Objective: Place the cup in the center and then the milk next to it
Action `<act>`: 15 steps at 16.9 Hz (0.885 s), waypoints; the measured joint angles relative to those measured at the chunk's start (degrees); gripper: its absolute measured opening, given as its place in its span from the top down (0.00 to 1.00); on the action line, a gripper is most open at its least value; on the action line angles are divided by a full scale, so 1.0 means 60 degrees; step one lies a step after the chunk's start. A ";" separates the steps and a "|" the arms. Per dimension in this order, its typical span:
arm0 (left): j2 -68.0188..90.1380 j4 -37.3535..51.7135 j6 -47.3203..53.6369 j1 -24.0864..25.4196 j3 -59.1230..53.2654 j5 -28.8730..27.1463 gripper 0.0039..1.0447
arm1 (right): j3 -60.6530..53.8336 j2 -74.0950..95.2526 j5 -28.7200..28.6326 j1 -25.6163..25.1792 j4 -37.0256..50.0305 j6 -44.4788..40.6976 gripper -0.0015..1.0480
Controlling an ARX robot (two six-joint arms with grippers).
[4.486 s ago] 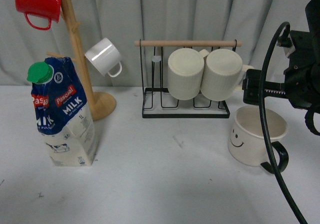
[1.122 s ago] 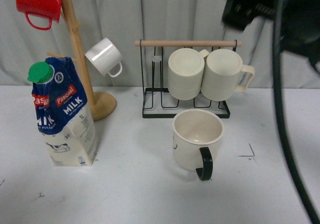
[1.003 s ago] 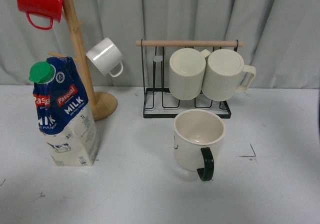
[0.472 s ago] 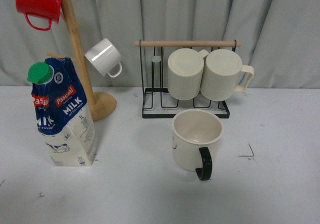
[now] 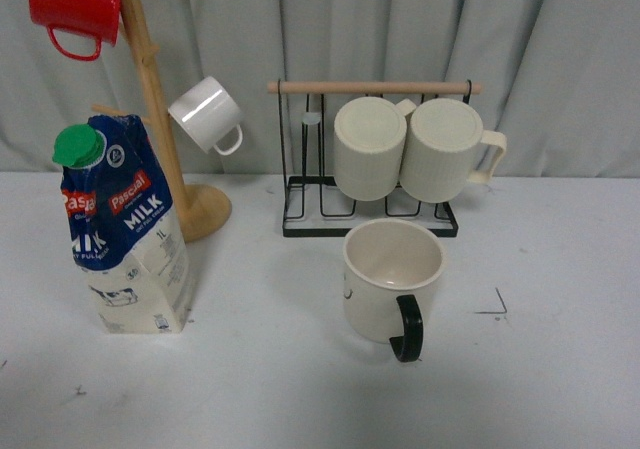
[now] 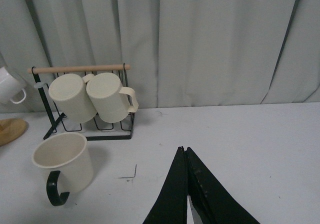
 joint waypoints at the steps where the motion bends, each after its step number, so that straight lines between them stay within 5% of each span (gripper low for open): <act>1: 0.0000 0.0004 0.0004 0.0000 0.0000 -0.0004 0.06 | 0.0000 0.0004 0.0004 0.0000 -0.0033 0.0000 0.98; 4: 0.0000 0.0004 0.0004 0.0000 0.0000 0.0000 0.06 | -0.0004 0.0004 0.0000 0.0000 -0.0036 -0.0007 0.92; 11: 0.0000 0.0004 0.0004 0.0000 0.0000 -0.0004 0.06 | -0.0004 0.0004 0.0000 0.0000 -0.0036 -0.0007 0.25; 14: 0.2575 -0.3442 -0.1563 -0.0831 0.1756 -0.2415 0.06 | -0.0004 0.0000 -0.0007 0.0000 -0.0033 0.0000 0.04; 15: 0.3428 -0.3687 -0.2157 -0.0951 0.2259 -0.3100 0.06 | -0.0004 0.0000 -0.0007 0.0000 -0.0029 -0.0004 0.06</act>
